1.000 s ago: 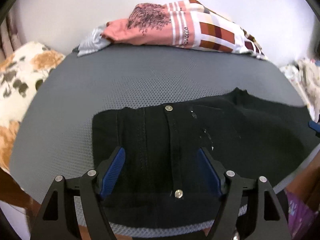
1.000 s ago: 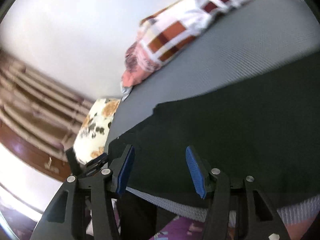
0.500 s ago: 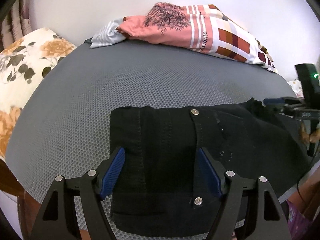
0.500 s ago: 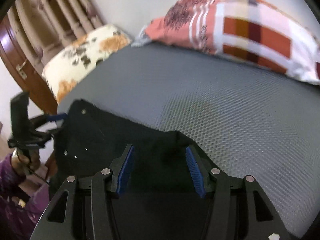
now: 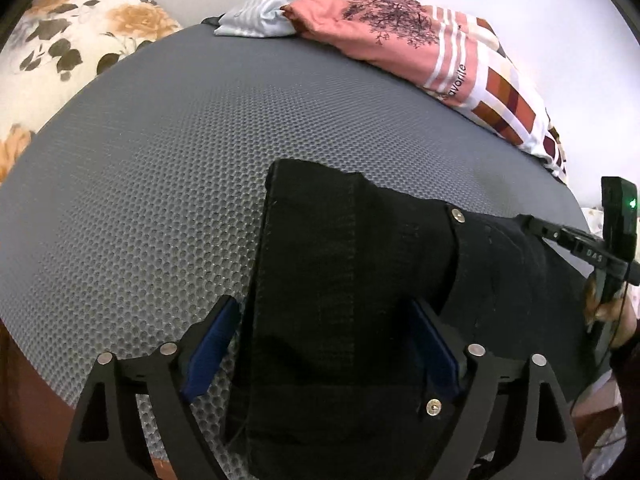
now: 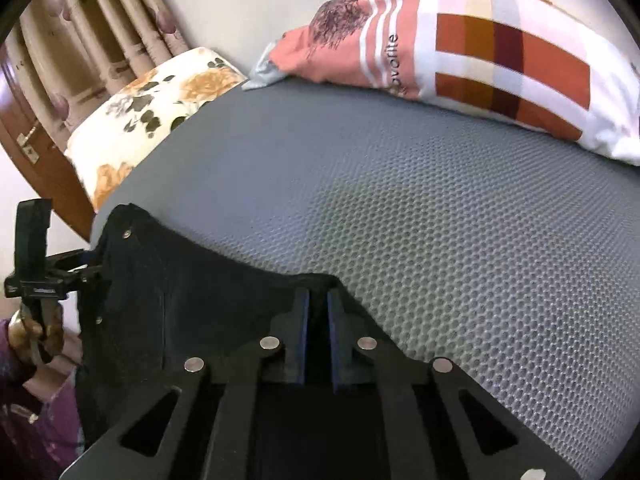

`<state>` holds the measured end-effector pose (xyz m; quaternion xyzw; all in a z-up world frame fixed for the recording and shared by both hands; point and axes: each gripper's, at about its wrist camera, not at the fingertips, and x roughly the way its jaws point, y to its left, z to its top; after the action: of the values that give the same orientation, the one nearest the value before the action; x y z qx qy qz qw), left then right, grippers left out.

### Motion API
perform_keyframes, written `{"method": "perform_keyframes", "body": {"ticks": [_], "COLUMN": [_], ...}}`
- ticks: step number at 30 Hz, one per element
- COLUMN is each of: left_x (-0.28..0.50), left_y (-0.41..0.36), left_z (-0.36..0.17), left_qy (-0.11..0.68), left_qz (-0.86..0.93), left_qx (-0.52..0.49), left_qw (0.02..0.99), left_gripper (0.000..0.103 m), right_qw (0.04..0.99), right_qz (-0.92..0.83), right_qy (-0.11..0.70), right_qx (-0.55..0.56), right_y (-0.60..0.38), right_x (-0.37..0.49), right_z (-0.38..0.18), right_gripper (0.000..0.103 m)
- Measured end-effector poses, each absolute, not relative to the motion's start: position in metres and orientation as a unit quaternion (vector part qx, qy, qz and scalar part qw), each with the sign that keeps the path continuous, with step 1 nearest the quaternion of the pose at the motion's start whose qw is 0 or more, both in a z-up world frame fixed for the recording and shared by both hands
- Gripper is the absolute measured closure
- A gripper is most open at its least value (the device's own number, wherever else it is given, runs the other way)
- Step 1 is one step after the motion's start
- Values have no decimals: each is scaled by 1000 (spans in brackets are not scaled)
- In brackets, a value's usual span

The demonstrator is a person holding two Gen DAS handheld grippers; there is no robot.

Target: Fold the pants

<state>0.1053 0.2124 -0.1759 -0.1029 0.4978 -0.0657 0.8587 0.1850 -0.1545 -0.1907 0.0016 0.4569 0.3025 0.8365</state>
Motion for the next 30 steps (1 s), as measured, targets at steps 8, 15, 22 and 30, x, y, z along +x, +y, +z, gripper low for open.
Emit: {"method": "perform_keyframes", "body": {"ticks": [8, 15, 22, 30], "left_x": [102, 101, 101, 98], "left_y": [200, 192, 199, 204], "left_z": [-167, -169, -175, -178], "left_qy": [482, 478, 478, 480], "left_qz": [-54, -54, -57, -37], "left_qx": [-49, -23, -52, -52], "left_qw": [873, 876, 875, 875], "left_gripper": [15, 15, 11, 5], "right_qw": [825, 806, 820, 833], "right_qz": [332, 354, 331, 311], "right_qy": [456, 475, 464, 457], "right_qx": [33, -19, -50, 4], "right_y": [-171, -148, -135, -147], "right_x": [188, 195, 198, 205], "right_z": [-182, -192, -192, -201], "right_gripper": [78, 77, 96, 97]}}
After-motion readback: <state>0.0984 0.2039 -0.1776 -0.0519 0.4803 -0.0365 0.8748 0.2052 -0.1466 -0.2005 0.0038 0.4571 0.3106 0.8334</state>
